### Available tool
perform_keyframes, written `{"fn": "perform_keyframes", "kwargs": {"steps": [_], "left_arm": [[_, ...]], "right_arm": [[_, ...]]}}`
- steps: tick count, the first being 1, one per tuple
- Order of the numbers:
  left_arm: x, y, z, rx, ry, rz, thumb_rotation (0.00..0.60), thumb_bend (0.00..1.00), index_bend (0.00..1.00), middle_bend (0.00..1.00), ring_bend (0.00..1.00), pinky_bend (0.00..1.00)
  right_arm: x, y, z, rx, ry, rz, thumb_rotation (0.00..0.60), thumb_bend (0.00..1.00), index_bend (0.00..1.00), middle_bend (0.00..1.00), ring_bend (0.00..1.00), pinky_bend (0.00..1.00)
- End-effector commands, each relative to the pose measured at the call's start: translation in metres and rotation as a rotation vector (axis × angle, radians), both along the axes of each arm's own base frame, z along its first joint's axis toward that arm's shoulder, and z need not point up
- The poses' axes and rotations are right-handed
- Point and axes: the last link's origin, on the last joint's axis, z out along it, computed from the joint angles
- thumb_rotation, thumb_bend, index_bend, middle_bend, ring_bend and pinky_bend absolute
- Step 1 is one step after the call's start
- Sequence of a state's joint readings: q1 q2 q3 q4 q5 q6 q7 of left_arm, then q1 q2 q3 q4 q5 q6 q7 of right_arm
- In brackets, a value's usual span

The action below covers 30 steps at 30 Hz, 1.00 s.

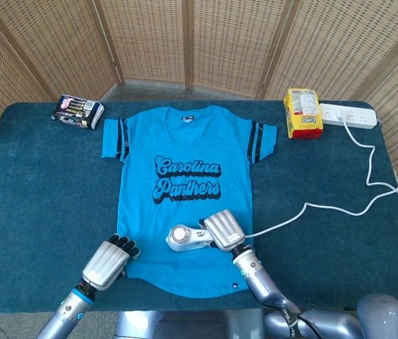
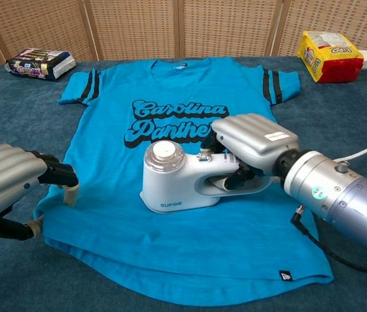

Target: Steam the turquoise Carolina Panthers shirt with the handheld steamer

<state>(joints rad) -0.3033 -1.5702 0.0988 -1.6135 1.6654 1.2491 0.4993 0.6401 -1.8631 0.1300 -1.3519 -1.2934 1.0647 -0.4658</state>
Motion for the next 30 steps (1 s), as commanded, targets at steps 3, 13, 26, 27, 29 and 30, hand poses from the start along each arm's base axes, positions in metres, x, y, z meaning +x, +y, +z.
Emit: {"fn": "perform_keyframes", "kwargs": {"steps": [3,13,26,27,29,30], "left_arm": [[0.001,0.000,-0.001,-0.004,0.000,-0.003,0.542,0.45,0.55,0.46,0.39,0.39],[0.002,-0.001,-0.003,-0.007,0.001,-0.008,0.547,0.45,0.55,0.46,0.39,0.39],[0.001,-0.002,-0.002,-0.009,0.000,0.002,0.544,0.45,0.55,0.45,0.39,0.39],[0.001,-0.002,-0.002,-0.009,0.000,0.002,0.543,0.45,0.55,0.45,0.39,0.39],[0.001,-0.002,-0.002,-0.008,0.000,0.001,0.543,0.45,0.55,0.46,0.39,0.39],[0.001,-0.002,-0.001,-0.008,-0.001,0.003,0.545,0.45,0.55,0.46,0.39,0.39]], "right_arm": [[-0.012,-0.010,0.016,-0.056,0.032,-0.011,0.600,0.31,0.69,0.75,0.80,0.72],[-0.046,-0.039,0.050,-0.167,0.113,-0.074,0.600,0.31,0.69,0.75,0.80,0.72],[-0.031,-0.040,0.029,-0.118,0.102,-0.056,0.600,0.31,0.69,0.75,0.80,0.72],[-0.029,-0.039,0.026,-0.114,0.099,-0.050,0.600,0.31,0.69,0.75,0.80,0.72],[-0.025,-0.036,0.022,-0.106,0.095,-0.040,0.600,0.31,0.69,0.75,0.80,0.72],[-0.024,-0.036,0.020,-0.104,0.094,-0.037,0.600,0.31,0.69,0.75,0.80,0.72]]}}
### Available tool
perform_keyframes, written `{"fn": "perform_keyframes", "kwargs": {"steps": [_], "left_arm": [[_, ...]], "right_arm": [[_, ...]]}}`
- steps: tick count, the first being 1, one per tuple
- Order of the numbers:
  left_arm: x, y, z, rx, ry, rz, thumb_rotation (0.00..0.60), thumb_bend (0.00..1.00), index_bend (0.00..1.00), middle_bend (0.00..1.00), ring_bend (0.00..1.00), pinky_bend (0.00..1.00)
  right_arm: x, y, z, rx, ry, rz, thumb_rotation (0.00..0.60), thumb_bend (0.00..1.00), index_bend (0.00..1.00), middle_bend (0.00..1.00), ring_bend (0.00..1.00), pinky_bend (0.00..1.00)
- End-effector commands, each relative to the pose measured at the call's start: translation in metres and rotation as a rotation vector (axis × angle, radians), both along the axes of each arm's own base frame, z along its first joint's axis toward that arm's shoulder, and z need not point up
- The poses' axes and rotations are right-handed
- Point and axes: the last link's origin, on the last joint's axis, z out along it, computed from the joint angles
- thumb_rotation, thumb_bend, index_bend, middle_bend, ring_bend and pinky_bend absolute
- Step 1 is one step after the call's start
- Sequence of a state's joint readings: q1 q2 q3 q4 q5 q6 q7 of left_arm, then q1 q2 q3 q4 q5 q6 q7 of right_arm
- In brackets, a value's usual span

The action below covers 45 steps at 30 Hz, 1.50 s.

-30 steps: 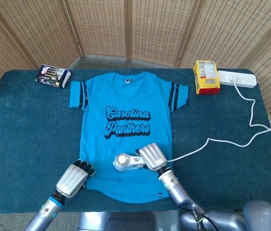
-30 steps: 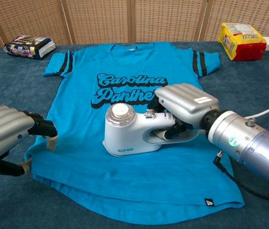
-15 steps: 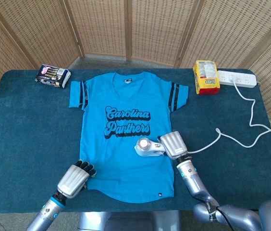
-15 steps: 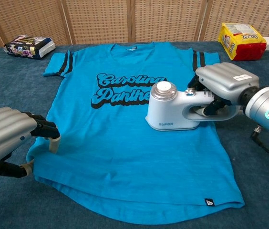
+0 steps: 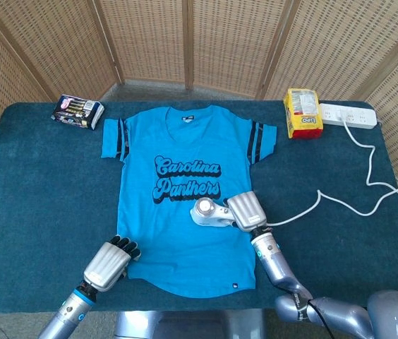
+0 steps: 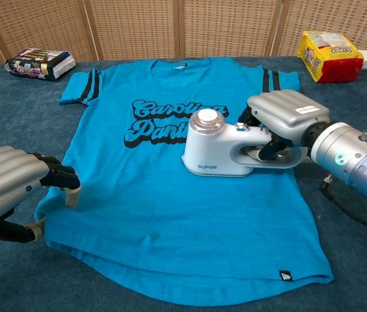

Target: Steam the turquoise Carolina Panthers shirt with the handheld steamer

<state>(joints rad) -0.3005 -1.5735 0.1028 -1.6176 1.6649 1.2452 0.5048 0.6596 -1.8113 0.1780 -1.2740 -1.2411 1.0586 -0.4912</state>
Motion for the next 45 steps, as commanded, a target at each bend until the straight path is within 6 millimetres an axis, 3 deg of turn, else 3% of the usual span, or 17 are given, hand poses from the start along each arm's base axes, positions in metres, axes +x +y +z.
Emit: {"fn": "perform_keyframes", "kwargs": {"steps": [1,7,15,20,33,45], "left_arm": [[-0.001,0.000,0.000,0.000,-0.001,0.002,0.545,0.45,0.55,0.46,0.39,0.39],[-0.002,0.000,0.000,0.000,-0.001,0.005,0.539,0.45,0.55,0.45,0.39,0.39],[0.000,0.001,-0.002,-0.007,-0.004,-0.003,0.542,0.45,0.55,0.46,0.39,0.39],[-0.001,0.000,-0.003,-0.008,-0.003,-0.002,0.540,0.45,0.55,0.45,0.39,0.39],[-0.002,-0.002,-0.001,-0.006,0.002,-0.004,0.549,0.45,0.55,0.45,0.39,0.39],[-0.002,-0.002,0.000,-0.002,0.006,0.001,0.543,0.45,0.55,0.46,0.39,0.39]], "right_arm": [[0.005,0.002,-0.005,0.010,-0.001,0.014,0.600,0.31,0.69,0.75,0.80,0.72],[0.007,0.004,-0.006,0.010,-0.012,0.017,0.600,0.31,0.69,0.75,0.80,0.72],[-0.013,0.001,0.012,-0.036,-0.015,-0.031,0.600,0.31,0.69,0.75,0.80,0.72],[-0.029,-0.004,0.032,-0.084,-0.027,-0.074,0.600,0.31,0.69,0.75,0.80,0.72],[-0.039,-0.022,0.086,-0.203,-0.117,-0.128,0.600,0.31,0.69,0.75,0.80,0.73],[-0.080,-0.033,0.125,-0.303,-0.124,-0.233,0.600,0.31,0.69,0.75,0.80,0.72]]}}
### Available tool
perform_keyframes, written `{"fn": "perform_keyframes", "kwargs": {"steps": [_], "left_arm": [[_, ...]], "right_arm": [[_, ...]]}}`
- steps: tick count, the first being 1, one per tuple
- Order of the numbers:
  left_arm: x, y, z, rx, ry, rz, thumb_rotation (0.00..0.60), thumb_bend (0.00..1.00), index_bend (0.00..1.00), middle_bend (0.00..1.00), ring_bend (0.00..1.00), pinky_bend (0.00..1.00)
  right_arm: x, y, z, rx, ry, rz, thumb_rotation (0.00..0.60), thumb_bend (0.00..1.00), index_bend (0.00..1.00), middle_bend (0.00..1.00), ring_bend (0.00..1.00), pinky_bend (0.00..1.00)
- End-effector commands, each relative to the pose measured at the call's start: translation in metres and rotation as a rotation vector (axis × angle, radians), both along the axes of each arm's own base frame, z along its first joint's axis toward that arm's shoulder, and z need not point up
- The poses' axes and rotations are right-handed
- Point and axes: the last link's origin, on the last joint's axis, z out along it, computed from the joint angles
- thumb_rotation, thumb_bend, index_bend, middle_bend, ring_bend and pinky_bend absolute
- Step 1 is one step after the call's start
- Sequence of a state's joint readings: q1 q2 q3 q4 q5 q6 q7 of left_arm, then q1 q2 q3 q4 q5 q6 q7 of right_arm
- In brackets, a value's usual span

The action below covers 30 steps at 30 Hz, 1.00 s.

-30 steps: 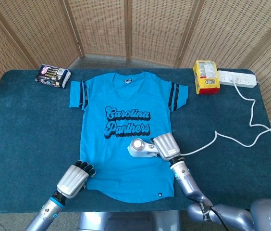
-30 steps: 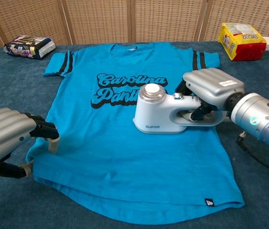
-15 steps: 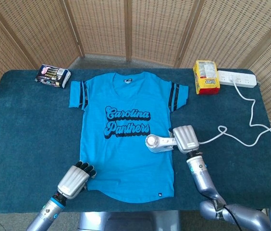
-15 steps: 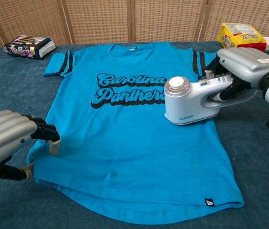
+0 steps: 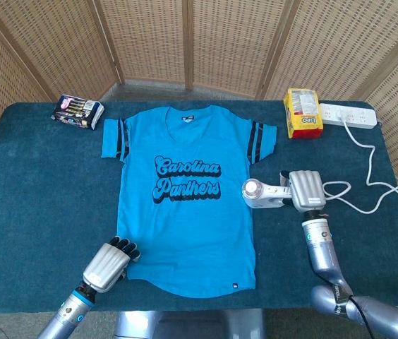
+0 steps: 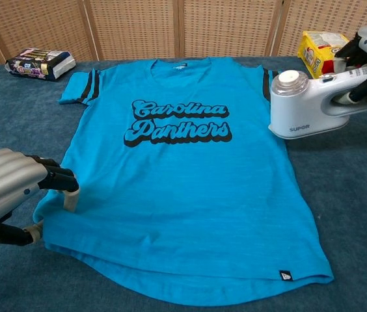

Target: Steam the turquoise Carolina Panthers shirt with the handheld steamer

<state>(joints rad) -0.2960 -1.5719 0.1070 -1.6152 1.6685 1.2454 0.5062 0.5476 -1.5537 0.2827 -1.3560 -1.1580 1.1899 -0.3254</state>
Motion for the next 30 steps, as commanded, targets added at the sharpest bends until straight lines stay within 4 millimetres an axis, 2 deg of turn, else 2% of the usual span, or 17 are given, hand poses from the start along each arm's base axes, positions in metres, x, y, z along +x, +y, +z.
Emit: {"fn": "perform_keyframes", "kwargs": {"steps": [1,10,15,21,25,30], "left_arm": [[0.000,0.000,0.000,0.000,0.002,0.001,0.542,0.45,0.55,0.46,0.39,0.39],[0.000,-0.001,0.000,0.000,0.007,0.001,0.544,0.45,0.55,0.46,0.39,0.39],[0.001,-0.003,-0.001,-0.004,0.008,0.000,0.539,0.45,0.55,0.46,0.39,0.39],[0.002,-0.003,-0.001,-0.005,0.014,-0.002,0.545,0.45,0.55,0.46,0.39,0.39],[0.002,-0.003,0.000,-0.003,0.015,-0.002,0.542,0.45,0.55,0.45,0.39,0.39],[0.002,-0.005,-0.001,-0.008,0.014,0.001,0.542,0.45,0.55,0.46,0.39,0.39]], "right_arm": [[-0.013,-0.001,0.008,-0.020,-0.003,-0.033,0.600,0.31,0.69,0.75,0.80,0.72],[-0.050,-0.004,0.019,-0.055,0.005,-0.114,0.600,0.31,0.69,0.75,0.80,0.72],[-0.070,-0.005,0.014,-0.044,0.025,-0.156,0.600,0.31,0.69,0.75,0.79,0.72],[-0.081,-0.006,0.007,-0.033,0.024,-0.184,0.600,0.31,0.68,0.74,0.76,0.69],[-0.086,-0.006,0.004,-0.018,0.030,-0.193,0.600,0.31,0.65,0.69,0.68,0.61],[-0.090,-0.007,0.003,0.007,0.041,-0.202,0.600,0.30,0.60,0.65,0.63,0.55]]}}
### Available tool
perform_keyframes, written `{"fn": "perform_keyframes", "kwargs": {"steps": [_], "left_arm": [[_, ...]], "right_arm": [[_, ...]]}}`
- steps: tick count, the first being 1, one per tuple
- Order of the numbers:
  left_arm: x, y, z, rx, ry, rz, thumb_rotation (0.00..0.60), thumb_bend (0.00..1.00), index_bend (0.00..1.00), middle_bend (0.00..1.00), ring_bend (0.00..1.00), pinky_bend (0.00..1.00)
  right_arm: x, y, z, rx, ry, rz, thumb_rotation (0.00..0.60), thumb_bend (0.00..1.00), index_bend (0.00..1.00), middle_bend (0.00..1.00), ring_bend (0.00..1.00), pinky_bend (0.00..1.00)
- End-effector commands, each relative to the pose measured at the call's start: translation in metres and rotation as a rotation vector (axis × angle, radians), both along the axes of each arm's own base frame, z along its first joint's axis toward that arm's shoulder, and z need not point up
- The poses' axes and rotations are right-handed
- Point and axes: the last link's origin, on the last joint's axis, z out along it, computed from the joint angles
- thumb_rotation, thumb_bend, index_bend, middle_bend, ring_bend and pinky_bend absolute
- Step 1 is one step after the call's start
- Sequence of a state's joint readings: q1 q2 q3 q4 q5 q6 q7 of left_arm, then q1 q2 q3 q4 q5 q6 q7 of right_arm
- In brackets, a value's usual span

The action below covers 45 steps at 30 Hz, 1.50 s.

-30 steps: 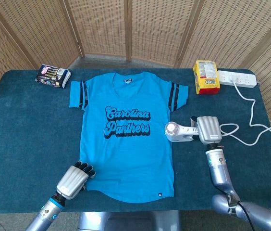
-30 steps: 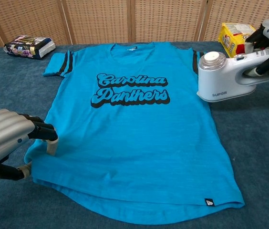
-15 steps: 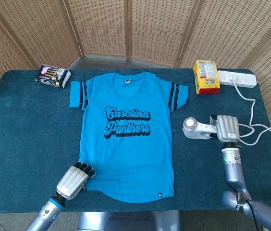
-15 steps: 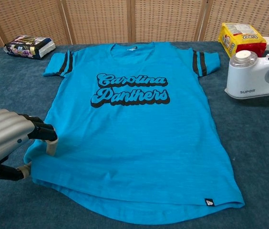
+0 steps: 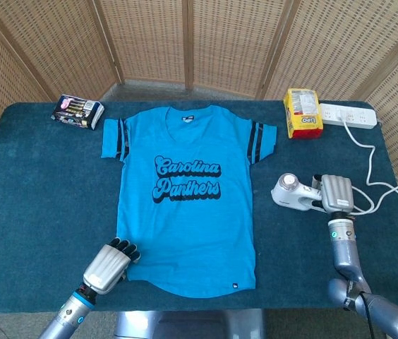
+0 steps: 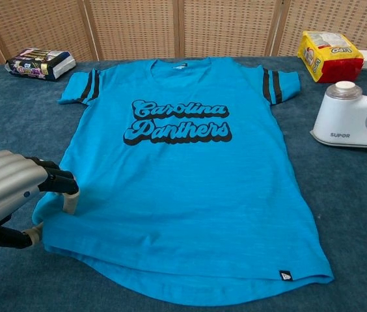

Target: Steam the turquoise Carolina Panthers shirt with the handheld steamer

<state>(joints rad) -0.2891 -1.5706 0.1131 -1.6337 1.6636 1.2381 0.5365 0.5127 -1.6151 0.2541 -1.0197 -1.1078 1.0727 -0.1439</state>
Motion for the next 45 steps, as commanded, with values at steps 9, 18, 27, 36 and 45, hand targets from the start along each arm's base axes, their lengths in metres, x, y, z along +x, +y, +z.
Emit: {"fn": "perform_keyframes", "kwargs": {"steps": [9,18,27,36,45], "left_arm": [[0.000,0.000,-0.002,-0.004,0.002,-0.001,0.544,0.45,0.55,0.46,0.39,0.39],[0.001,0.001,-0.003,-0.006,0.001,-0.004,0.541,0.45,0.55,0.45,0.39,0.39],[0.001,0.000,-0.002,-0.005,0.001,-0.005,0.541,0.45,0.55,0.46,0.39,0.39],[0.000,-0.002,0.002,-0.019,0.036,0.006,0.541,0.43,0.55,0.46,0.39,0.39],[0.000,-0.003,0.003,-0.022,0.034,0.007,0.549,0.42,0.55,0.45,0.39,0.39]], "right_arm": [[-0.009,0.002,0.001,0.051,0.016,-0.019,0.600,0.30,0.45,0.51,0.48,0.36],[-0.010,0.007,0.009,0.037,0.020,0.004,0.600,0.29,0.28,0.38,0.33,0.25],[-0.011,0.015,0.017,0.070,0.031,-0.008,0.588,0.29,0.14,0.27,0.16,0.13],[-0.009,0.028,0.027,0.117,0.057,-0.030,0.548,0.29,0.07,0.22,0.13,0.09],[-0.011,0.036,0.031,0.140,0.070,-0.053,0.510,0.29,0.05,0.20,0.11,0.08]]}}
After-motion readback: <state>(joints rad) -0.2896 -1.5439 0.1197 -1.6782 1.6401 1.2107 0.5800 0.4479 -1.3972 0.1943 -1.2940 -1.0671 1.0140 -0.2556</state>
